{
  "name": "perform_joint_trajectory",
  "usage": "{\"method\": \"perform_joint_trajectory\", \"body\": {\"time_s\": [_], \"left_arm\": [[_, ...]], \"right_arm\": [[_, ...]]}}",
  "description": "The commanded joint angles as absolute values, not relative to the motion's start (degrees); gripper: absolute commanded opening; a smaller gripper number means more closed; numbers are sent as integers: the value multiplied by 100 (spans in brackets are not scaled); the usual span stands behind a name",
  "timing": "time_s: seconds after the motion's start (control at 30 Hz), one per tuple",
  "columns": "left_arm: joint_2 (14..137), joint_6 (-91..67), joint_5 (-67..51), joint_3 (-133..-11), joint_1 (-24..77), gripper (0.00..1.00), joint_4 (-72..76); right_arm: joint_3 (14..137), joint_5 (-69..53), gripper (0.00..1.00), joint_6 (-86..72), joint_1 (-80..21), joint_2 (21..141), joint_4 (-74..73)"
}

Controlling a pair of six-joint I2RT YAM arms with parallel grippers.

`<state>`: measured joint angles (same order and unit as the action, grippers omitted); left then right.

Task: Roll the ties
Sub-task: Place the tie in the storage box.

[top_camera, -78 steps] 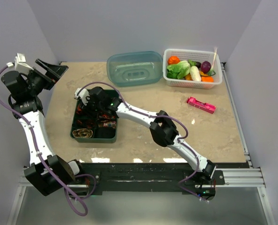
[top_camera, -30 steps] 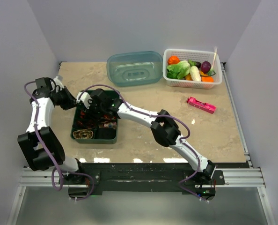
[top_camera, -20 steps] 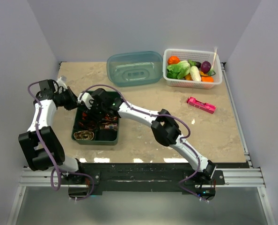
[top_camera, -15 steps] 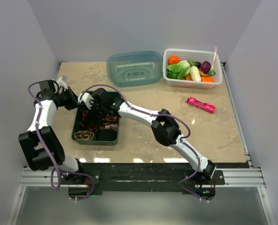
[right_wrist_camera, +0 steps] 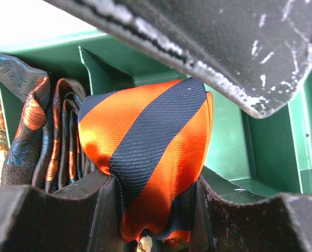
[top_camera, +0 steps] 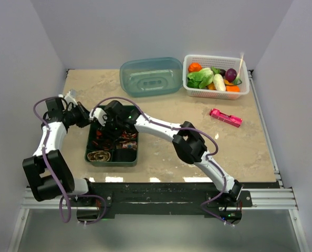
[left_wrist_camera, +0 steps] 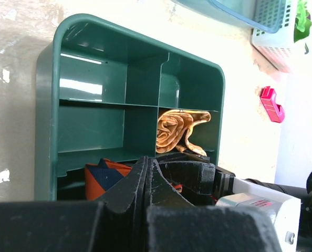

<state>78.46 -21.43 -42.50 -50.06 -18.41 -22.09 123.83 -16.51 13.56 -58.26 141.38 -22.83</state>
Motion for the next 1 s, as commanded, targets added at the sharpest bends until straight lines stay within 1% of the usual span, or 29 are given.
{"method": "perform_joint_trajectory", "body": {"time_s": [0.0, 0.2, 0.27, 0.33, 0.37, 0.47, 0.6, 0.8, 0.9, 0.93, 0.97], "left_arm": [[7796, -1477, -4685, -4237, -1415, 0, -3612], [7506, -1617, -4518, -3929, -1503, 0, -3481], [7401, -1731, -4579, -3806, -1573, 0, -3367], [7374, -1775, -4640, -3727, -1626, 0, -3279], [7383, -1767, -4702, -3709, -1635, 0, -3244], [7506, -1618, -5070, -3665, -1635, 0, -3243], [7576, -1582, -4993, -3647, -1556, 0, -3270], [7611, -1626, -4711, -3718, -1564, 0, -3270], [7673, -1635, -4422, -3788, -1556, 0, -3322], [7682, -1635, -4343, -3805, -1564, 0, -3340], [7664, -1635, -4237, -3823, -1556, 0, -3349]], "right_arm": [[12279, -1722, 29, 703, -5985, 14063, -2162], [11980, -1767, 42, 694, -5985, 13808, -2048], [11883, -1775, 51, 712, -5994, 13720, -2048], [11804, -1749, 57, 721, -5994, 13580, -2048], [11795, -1740, 63, 721, -5985, 13544, -2057], [11742, -1705, 69, 738, -5977, 13421, -2057], [11760, -1705, 72, 729, -5977, 13438, -2083], [11830, -1758, 74, 738, -5977, 13491, -2162], [11821, -1670, 78, 799, -5977, 13404, -2250], [11813, -1626, 82, 809, -5977, 13360, -2276], [11795, -1522, 84, 817, -5977, 13229, -2302]]}}
